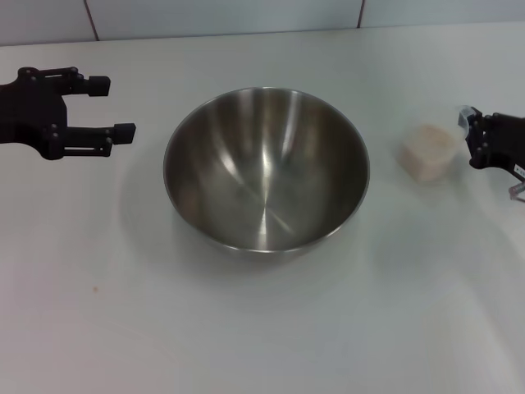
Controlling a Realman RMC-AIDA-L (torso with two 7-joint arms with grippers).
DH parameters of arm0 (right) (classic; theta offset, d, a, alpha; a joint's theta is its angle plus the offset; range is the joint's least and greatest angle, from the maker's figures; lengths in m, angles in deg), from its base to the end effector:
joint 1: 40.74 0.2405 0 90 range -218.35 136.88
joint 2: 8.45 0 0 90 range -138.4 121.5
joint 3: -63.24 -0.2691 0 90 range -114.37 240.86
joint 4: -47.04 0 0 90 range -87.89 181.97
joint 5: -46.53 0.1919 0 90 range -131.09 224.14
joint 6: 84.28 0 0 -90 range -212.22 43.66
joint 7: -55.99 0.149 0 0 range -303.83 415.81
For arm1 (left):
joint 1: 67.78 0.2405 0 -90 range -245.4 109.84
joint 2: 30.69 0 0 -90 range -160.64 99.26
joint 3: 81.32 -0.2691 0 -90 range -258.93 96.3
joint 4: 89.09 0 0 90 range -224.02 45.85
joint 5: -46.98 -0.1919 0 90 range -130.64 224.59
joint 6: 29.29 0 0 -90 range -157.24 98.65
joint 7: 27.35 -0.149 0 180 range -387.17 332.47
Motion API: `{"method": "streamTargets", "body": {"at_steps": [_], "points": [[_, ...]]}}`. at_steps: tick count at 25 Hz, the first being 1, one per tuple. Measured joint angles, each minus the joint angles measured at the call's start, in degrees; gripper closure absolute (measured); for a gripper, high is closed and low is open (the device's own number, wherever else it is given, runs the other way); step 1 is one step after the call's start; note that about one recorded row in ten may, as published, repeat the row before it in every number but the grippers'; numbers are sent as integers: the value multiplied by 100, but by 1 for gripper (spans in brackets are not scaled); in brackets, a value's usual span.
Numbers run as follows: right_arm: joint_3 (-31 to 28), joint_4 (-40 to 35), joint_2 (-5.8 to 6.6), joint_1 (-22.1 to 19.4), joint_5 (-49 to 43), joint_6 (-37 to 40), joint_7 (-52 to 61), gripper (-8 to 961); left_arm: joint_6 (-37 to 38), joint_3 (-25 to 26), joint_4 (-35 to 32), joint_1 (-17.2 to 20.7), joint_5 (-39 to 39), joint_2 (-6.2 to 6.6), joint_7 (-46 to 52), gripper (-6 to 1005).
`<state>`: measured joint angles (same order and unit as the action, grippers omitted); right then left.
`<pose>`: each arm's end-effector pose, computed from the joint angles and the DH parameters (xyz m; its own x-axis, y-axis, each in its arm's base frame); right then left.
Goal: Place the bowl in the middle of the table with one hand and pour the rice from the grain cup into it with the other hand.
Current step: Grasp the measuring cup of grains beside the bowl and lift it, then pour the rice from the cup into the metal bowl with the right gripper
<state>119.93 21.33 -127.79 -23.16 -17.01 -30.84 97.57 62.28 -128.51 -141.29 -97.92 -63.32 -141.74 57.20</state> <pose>0.3556 0.3233 -0.0007 0.7912 -0.2064 -0.5757 -0.6062 -0.3887 -0.6938 -0.2452 0.3512 0.0662 0.9164 0.1597 0.3670 0.2768 -0.9151 -0.2931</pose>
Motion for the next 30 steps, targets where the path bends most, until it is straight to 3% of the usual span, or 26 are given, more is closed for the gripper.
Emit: {"method": "streamTargets", "body": {"at_steps": [13, 30], "points": [[91, -1110, 7, -47, -218, 817, -911, 946, 79, -43, -20, 27, 1, -15, 44, 190], [1441, -2388, -23, 30, -228, 670, -2601, 936, 221, -53, -141, 79, 0, -92, 164, 190]]}}
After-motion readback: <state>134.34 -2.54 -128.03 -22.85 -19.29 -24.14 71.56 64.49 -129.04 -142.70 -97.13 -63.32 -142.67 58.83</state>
